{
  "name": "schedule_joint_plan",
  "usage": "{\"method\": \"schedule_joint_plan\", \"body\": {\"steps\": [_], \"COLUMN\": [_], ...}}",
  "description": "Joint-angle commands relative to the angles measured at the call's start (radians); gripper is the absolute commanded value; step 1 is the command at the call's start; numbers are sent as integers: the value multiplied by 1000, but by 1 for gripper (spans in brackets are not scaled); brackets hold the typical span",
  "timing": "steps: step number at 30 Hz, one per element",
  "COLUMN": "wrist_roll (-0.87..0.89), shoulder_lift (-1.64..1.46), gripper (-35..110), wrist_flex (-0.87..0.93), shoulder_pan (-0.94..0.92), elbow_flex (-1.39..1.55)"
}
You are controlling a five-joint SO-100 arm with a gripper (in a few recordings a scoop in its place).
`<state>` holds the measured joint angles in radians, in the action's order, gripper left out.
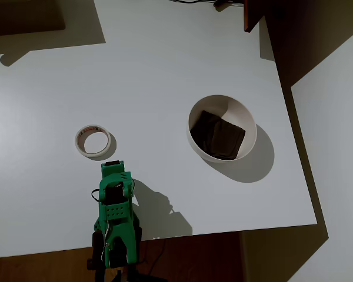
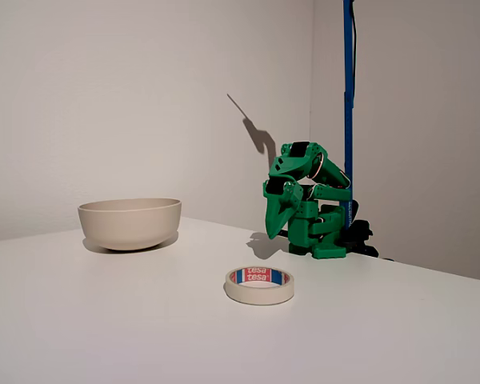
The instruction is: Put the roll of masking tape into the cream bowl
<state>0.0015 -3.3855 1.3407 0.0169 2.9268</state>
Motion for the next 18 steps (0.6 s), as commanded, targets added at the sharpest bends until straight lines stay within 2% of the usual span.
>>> {"method": "schedule_joint_plan", "body": {"steps": [1,18], "wrist_roll": [25,21], "shoulder_lift": [-5,-5], "gripper": [-8,-8], "wrist_flex": [46,46], "shoulder_pan": [5,2], "elbow_flex": [-14,-14]}}
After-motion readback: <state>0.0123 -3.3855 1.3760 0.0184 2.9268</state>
